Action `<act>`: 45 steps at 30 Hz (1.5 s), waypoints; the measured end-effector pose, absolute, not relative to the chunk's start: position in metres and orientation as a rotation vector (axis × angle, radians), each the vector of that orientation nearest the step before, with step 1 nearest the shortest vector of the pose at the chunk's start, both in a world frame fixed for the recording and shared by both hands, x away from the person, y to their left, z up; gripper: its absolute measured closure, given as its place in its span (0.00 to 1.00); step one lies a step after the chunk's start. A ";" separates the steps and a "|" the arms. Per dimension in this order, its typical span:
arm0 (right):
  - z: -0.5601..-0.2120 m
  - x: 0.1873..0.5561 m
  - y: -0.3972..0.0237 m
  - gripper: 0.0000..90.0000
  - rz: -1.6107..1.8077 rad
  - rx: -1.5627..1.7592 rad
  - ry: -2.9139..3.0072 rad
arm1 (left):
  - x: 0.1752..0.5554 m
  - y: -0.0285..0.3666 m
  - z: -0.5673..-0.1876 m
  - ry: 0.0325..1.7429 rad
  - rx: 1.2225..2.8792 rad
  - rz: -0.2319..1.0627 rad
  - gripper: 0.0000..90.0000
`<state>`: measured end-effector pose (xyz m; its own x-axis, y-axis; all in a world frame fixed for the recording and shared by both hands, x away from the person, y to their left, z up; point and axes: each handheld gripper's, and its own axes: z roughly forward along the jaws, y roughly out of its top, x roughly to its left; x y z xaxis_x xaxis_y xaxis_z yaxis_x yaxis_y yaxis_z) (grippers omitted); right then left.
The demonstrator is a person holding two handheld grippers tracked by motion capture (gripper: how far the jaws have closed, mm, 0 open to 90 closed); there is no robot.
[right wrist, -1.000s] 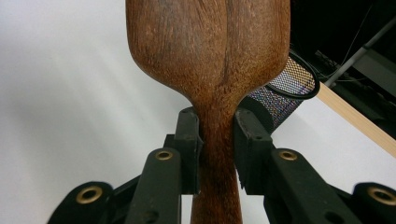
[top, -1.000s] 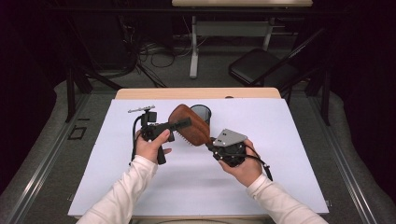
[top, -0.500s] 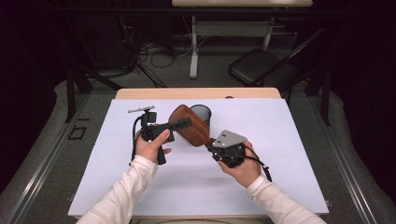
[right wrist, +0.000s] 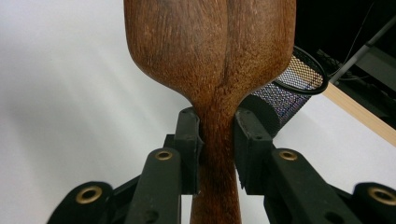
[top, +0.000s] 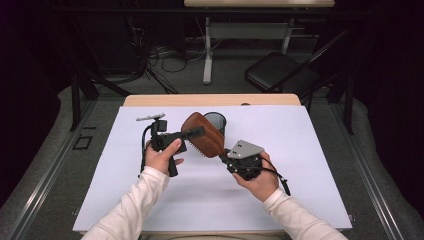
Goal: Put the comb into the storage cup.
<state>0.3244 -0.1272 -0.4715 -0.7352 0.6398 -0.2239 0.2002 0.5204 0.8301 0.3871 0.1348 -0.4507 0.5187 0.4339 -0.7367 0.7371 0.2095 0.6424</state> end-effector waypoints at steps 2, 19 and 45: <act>-0.472 0.324 -0.128 0.81 1.138 0.686 2.252 | 0.387 0.135 -0.451 1.094 1.419 -0.286 0.53; -0.472 0.325 -0.129 0.81 1.148 0.691 2.257 | 0.388 0.135 -0.452 1.124 1.400 -0.330 0.56; -0.472 0.326 -0.128 0.80 1.147 0.701 2.254 | 0.392 0.136 -0.454 1.146 1.381 -0.361 0.56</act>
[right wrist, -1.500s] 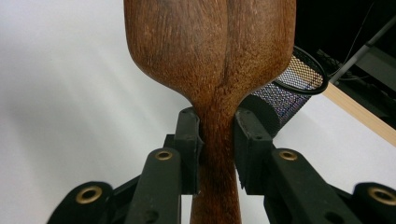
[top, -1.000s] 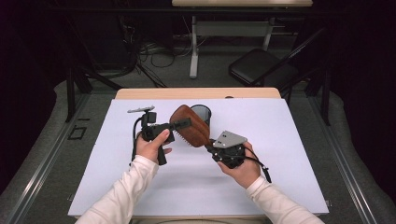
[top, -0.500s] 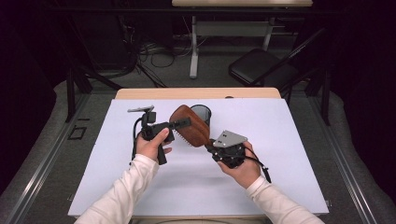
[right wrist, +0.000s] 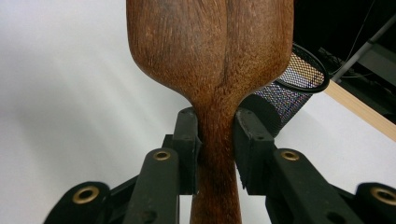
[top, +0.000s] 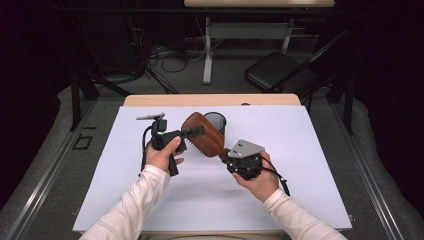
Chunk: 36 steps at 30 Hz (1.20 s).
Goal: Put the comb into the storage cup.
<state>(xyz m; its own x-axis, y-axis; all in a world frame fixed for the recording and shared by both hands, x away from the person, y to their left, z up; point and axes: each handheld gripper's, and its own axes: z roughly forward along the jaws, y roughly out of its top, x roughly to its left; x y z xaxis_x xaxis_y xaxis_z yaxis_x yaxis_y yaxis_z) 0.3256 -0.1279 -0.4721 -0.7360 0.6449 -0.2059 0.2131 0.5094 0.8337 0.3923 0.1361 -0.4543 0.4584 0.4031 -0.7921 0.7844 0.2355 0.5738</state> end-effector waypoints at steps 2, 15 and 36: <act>-0.472 0.326 -0.128 0.80 1.145 0.701 2.252 | 0.392 0.136 -0.454 1.147 1.381 -0.362 0.56; -0.472 0.326 -0.128 0.78 1.147 0.705 2.250 | 0.393 0.136 -0.455 1.156 1.377 -0.361 0.56; -0.474 0.326 -0.129 0.64 1.159 0.725 2.267 | 0.397 0.140 -0.456 1.180 1.366 -0.342 0.56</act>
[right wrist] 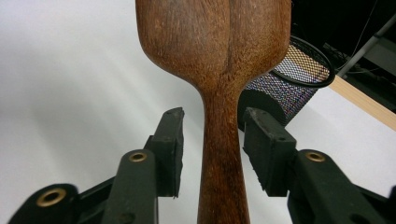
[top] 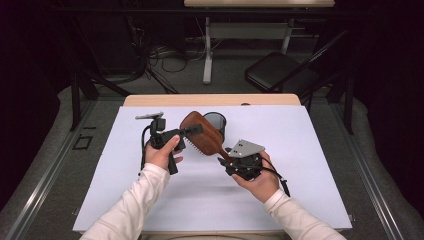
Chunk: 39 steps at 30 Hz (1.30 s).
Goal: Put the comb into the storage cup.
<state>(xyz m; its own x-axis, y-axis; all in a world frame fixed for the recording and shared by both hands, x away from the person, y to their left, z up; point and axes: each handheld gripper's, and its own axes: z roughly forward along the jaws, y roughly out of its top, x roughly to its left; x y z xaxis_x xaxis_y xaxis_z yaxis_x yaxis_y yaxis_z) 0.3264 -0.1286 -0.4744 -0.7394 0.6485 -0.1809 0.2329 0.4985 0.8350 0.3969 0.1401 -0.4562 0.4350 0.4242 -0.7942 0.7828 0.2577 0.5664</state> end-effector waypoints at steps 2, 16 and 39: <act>-0.474 0.326 -0.129 0.61 1.160 0.721 2.256 | 0.397 0.140 -0.456 1.182 1.368 -0.340 0.56; -0.469 0.322 -0.131 0.44 1.178 0.707 2.219 | 0.398 0.145 -0.455 1.194 1.358 -0.314 0.56; -0.466 0.319 -0.136 0.40 1.209 0.723 2.235 | 0.399 0.149 -0.447 1.194 1.359 -0.279 0.56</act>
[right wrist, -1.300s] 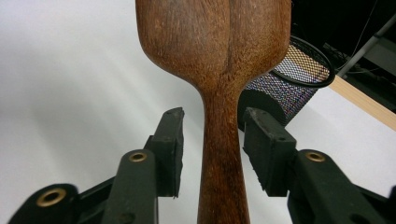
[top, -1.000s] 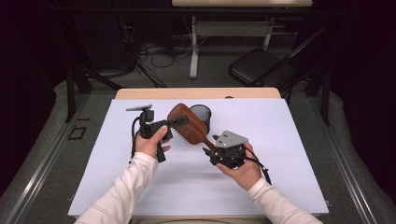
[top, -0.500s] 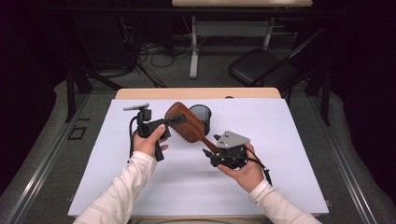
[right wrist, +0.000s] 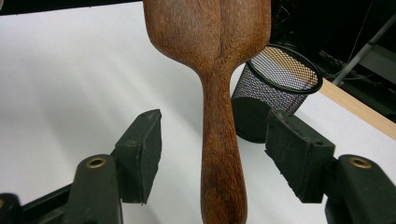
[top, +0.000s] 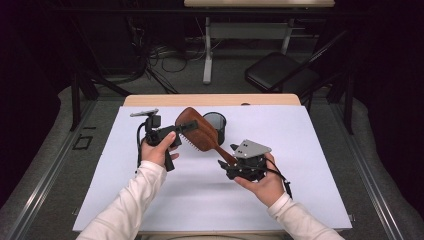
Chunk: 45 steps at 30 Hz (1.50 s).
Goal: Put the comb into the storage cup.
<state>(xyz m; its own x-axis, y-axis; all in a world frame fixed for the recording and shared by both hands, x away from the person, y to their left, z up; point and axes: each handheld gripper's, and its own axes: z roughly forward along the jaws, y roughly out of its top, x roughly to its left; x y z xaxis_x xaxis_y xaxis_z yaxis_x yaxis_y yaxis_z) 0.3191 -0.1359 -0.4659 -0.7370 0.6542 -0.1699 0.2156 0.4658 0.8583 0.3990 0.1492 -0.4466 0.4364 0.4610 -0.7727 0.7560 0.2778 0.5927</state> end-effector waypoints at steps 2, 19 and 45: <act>-0.466 0.319 -0.136 0.40 1.211 0.721 2.237 | 0.399 0.149 -0.446 1.195 1.356 -0.277 0.56; -0.465 0.319 -0.136 0.35 1.223 0.735 2.236 | 0.400 0.149 -0.443 1.191 1.367 -0.275 0.56; -0.467 0.319 -0.144 0.26 1.321 0.880 2.225 | 0.398 0.151 -0.435 1.189 1.401 -0.213 0.56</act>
